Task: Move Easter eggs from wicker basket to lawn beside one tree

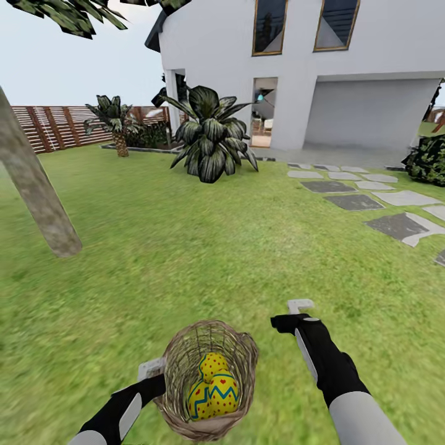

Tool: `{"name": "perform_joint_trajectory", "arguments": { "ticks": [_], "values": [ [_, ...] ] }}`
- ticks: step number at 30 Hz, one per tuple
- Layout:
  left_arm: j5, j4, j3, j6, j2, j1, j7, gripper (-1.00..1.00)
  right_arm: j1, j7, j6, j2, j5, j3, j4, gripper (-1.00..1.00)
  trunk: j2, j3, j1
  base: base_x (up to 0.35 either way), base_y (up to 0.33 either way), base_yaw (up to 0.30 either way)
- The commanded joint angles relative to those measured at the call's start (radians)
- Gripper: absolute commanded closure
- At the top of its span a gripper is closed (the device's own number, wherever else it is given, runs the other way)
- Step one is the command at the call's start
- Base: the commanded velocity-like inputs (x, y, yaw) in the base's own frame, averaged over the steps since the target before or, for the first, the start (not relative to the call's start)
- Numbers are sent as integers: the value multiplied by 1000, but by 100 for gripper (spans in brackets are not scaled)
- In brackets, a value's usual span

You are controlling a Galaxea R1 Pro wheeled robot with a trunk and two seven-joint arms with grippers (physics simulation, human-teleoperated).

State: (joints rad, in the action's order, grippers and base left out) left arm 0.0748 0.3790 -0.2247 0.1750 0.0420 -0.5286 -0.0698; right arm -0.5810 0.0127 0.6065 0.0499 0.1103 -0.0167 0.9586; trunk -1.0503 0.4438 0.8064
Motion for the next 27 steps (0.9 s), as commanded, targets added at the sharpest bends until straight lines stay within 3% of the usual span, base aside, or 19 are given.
{"name": "perform_joint_trajectory", "arguments": {
  "ticks": [1, 27],
  "values": [
    [11, 2, -7, 8, 1, -1, -5, 100, 0, 3, 6, 1, 9, -2, 2, -100, -1, 0, 0, 0, 0, 221],
    [11, 3, -7, 8, 1, -1, -5, 100, 1, 3, 6, 2, 8, 14, -3, -100, -1, -30, 0, 0, 0, 221]
  ]
}}
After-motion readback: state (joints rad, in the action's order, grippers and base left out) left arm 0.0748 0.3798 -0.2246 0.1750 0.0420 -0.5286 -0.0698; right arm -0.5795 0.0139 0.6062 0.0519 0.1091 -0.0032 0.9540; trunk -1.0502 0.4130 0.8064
